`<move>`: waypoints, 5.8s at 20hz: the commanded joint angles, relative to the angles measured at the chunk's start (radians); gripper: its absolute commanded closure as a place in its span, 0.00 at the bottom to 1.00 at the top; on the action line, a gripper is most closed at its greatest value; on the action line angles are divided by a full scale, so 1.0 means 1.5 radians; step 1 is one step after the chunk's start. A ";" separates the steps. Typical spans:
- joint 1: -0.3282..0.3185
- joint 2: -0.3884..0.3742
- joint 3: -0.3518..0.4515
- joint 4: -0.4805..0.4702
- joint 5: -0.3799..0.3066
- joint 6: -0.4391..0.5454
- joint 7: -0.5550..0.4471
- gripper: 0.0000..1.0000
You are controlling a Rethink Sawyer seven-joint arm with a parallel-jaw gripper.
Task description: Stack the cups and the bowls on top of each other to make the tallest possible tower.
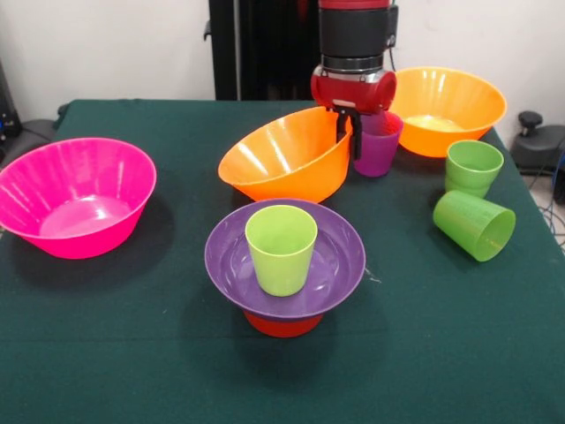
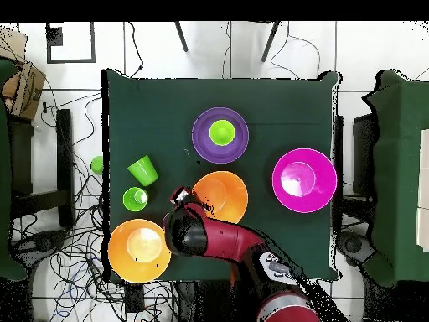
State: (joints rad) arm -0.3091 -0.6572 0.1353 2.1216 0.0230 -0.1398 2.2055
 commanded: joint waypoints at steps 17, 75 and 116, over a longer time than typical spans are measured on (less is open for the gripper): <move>0.019 -0.168 -0.040 -0.023 0.064 0.484 0.078 1.00; 0.217 0.043 -0.276 -0.401 -0.058 0.385 0.177 1.00; 0.150 -0.026 -0.192 -0.304 -0.100 0.396 0.095 0.00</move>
State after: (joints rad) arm -0.1032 -0.7078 -0.1502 1.5522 0.0206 0.5678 2.3818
